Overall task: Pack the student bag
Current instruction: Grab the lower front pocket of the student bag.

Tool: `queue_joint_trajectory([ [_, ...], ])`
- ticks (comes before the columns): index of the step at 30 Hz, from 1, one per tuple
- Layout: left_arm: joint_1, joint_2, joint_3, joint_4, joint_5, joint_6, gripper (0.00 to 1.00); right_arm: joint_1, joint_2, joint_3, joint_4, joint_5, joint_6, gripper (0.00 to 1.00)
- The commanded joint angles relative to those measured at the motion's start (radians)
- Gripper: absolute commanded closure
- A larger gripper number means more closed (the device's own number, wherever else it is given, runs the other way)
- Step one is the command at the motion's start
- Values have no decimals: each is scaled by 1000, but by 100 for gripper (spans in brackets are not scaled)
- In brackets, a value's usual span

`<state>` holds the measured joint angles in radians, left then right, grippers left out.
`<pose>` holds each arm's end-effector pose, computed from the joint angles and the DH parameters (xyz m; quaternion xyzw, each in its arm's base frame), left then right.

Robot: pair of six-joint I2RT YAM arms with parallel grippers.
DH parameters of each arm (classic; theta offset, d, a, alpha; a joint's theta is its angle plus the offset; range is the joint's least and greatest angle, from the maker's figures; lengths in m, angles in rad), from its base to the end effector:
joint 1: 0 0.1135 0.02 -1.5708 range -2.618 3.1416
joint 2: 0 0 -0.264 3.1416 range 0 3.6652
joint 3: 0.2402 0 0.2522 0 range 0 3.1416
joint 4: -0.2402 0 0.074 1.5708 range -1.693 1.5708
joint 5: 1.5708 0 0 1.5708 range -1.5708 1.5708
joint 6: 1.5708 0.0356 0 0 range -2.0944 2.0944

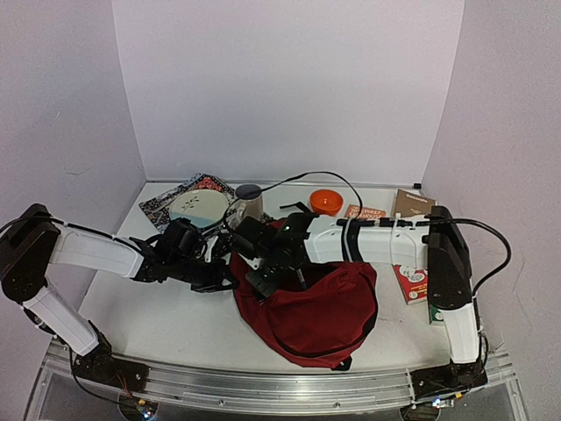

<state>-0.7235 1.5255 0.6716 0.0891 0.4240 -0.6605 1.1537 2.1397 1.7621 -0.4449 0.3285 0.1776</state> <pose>0.2084 -0.2036 0.1583 0.1108 0.8962 -0.3937 0.1717 0.2071 0.4391 0.2224 -0.3778 0.8391 0.1030 0.3776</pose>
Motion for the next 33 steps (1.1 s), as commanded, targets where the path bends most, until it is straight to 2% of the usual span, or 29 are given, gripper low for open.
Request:
queue_joint_trajectory([
  [1, -14, -45, -3, 49, 12, -9, 100, 6, 40, 55, -79, 21, -25, 69],
  [12, -31, -59, -9, 49, 1, -12, 100, 8, 107, 103, -84, -3, -41, 71],
  [23, -33, -58, -13, 49, -12, -15, 100, 13, 74, 59, -46, -73, -43, 68],
  [33, -33, -64, -14, 50, -13, -18, 100, 13, 84, 44, -26, -42, -35, 67],
])
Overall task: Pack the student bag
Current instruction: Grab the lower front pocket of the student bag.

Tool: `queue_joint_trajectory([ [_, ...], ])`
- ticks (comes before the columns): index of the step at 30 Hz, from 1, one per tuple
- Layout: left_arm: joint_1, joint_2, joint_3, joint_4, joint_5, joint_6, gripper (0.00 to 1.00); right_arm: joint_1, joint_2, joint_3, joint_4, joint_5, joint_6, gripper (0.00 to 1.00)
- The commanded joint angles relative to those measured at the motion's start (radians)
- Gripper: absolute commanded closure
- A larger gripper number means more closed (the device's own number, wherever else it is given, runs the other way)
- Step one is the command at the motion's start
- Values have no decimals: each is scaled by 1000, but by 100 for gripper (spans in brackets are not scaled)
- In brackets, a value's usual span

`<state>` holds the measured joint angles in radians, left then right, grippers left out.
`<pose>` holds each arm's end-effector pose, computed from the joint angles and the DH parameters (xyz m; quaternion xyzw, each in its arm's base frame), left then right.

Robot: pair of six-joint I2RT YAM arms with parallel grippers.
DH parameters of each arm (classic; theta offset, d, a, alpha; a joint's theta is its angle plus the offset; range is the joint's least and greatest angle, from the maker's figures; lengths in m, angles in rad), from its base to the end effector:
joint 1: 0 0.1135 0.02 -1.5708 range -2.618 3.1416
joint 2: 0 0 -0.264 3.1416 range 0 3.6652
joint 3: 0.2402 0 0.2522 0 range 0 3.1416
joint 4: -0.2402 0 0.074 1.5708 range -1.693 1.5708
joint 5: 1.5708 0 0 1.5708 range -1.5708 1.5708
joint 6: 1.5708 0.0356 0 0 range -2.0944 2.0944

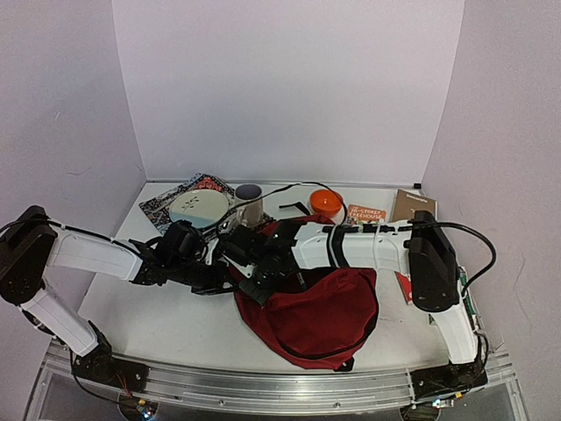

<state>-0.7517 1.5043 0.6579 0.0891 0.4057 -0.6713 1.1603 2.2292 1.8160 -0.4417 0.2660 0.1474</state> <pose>0.2003 -0.2064 0.1599 0.1158 0.8956 -0.3932 0.1727 0.2085 0.4557 0.1972 -0.4097 0.8344 0.1126 0.3512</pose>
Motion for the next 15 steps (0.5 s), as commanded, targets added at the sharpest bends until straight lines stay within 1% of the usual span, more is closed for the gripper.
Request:
queue_joint_trajectory([
  [1, -5, -45, 0, 50, 5, -7, 100, 6, 0, -11, -29, 29, -4, 68],
  [4, -5, -51, -1, 49, 4, -7, 100, 6, 12, -19, -29, 52, 0, 72],
  [9, -5, -55, -7, 49, 5, -9, 100, 6, 23, -19, -29, 79, 11, 82],
  [10, -5, -55, -8, 49, 4, -9, 100, 6, 21, -18, -29, 84, 14, 85],
  [13, -4, -55, -15, 49, -8, -8, 100, 6, 1, -17, -29, 93, 21, 99],
  [15, -4, -54, -20, 48, -23, -10, 100, 6, -22, -23, -25, 94, 25, 100],
])
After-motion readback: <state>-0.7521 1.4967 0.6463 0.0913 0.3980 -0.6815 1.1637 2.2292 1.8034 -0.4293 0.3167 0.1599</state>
